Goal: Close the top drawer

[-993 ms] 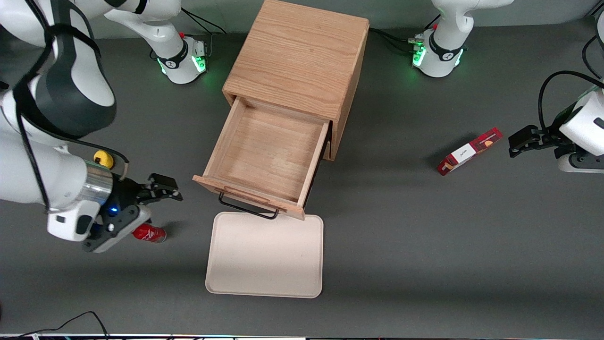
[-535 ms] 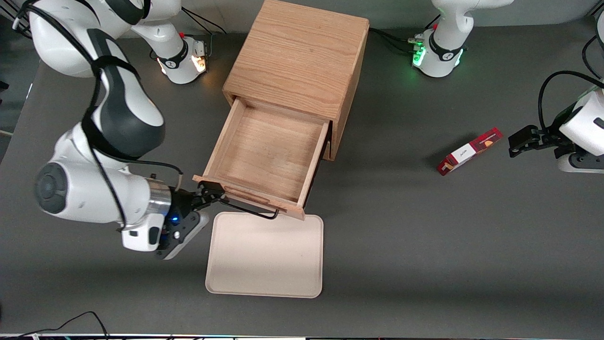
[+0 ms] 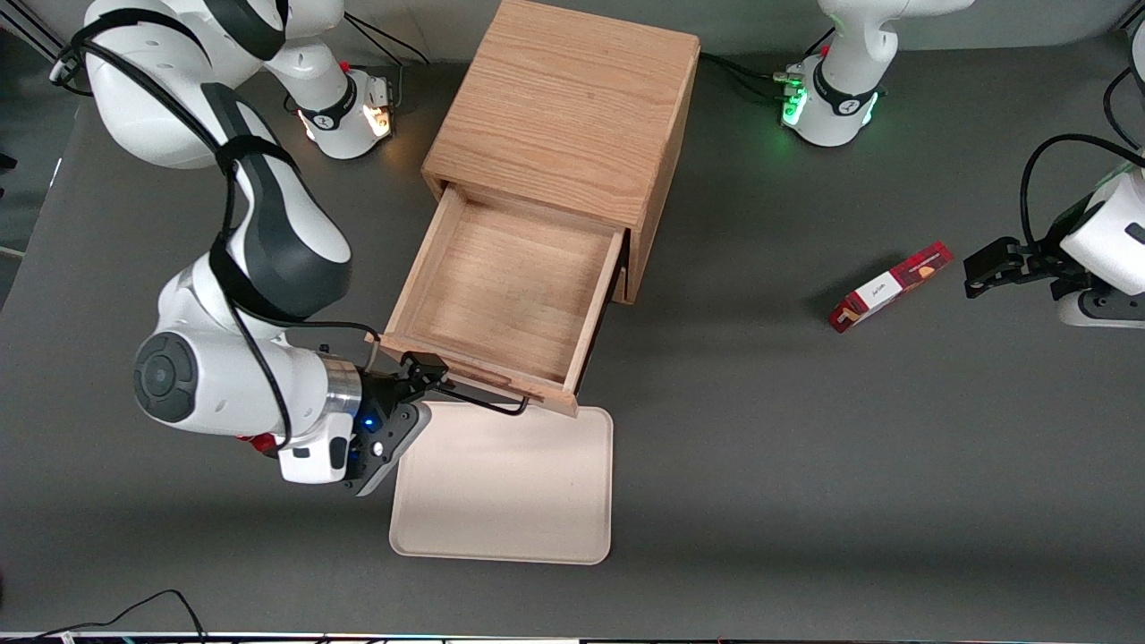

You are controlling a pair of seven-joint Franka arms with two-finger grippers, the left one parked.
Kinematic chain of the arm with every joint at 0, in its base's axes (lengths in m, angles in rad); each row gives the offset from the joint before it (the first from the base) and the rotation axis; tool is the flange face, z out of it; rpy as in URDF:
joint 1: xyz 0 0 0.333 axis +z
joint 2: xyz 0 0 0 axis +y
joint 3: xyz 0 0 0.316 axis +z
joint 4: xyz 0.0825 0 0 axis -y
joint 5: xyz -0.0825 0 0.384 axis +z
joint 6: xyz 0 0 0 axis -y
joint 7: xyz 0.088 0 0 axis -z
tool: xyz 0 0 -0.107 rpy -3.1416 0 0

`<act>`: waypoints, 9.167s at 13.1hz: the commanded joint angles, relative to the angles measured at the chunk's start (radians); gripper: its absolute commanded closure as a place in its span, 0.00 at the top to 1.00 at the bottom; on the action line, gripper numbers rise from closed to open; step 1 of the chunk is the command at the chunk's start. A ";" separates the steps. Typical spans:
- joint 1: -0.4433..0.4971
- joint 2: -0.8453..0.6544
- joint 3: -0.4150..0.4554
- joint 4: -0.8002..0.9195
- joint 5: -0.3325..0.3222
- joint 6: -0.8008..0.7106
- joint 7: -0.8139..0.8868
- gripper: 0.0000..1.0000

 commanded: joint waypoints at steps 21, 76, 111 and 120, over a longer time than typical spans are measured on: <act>0.035 0.038 0.020 -0.043 -0.126 0.064 -0.104 1.00; 0.060 -0.525 0.151 -0.899 -0.034 0.312 0.030 1.00; -0.138 -0.856 -0.178 -0.726 0.009 -0.066 0.623 1.00; -0.172 -0.881 -0.218 -0.701 -0.030 -0.211 0.621 1.00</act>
